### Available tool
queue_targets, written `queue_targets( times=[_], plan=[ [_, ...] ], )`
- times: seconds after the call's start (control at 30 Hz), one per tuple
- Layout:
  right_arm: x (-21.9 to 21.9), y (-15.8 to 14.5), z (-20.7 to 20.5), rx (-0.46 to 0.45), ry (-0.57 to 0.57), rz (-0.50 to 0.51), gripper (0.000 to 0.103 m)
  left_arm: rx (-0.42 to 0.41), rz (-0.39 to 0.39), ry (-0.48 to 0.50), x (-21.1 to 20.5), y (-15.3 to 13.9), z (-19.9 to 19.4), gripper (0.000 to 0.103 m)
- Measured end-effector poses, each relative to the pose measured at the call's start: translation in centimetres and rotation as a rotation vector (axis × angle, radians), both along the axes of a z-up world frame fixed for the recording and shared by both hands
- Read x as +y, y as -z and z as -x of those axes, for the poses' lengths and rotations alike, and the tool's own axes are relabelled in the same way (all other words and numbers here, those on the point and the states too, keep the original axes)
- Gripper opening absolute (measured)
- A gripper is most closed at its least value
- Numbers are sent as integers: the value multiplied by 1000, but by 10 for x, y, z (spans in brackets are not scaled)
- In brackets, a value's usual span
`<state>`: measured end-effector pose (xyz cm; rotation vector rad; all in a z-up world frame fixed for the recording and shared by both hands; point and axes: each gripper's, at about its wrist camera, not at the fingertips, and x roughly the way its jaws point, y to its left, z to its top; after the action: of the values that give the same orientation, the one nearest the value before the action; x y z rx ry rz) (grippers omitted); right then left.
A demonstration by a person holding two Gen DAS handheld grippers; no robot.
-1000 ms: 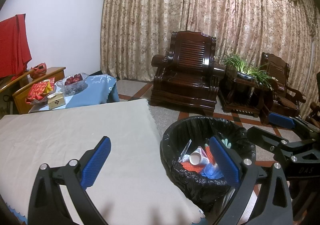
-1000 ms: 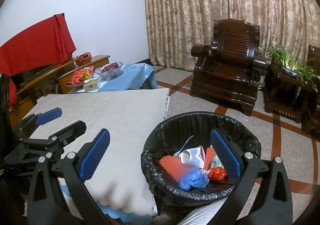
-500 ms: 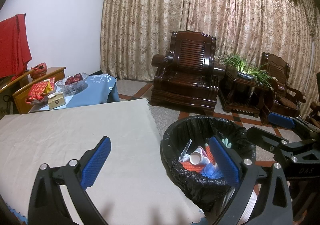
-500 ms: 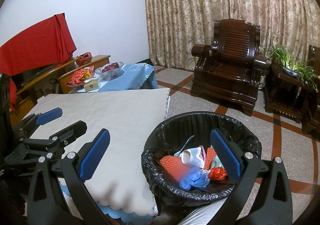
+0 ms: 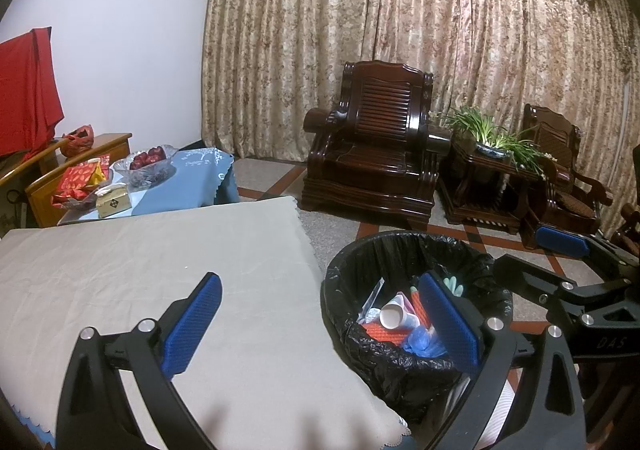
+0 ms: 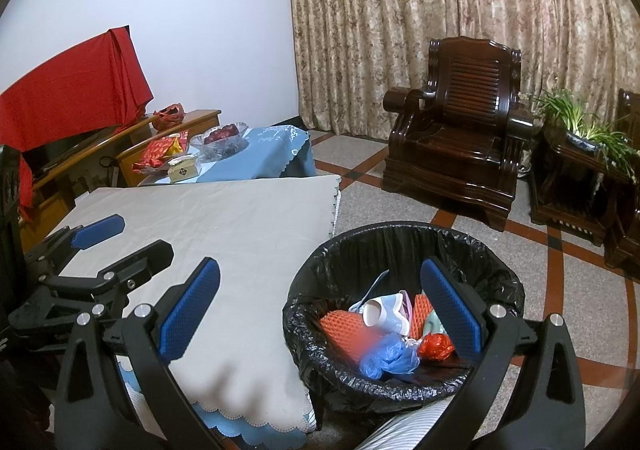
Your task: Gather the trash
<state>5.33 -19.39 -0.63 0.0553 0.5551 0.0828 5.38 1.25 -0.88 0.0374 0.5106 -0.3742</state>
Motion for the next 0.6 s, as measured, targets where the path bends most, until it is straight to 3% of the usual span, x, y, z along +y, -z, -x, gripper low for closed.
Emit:
queue_targets(
  times=[0.6],
  plan=[
    [-2,-2,0,0,0,1,98,6,3,1,1,0,0,97]
  ],
)
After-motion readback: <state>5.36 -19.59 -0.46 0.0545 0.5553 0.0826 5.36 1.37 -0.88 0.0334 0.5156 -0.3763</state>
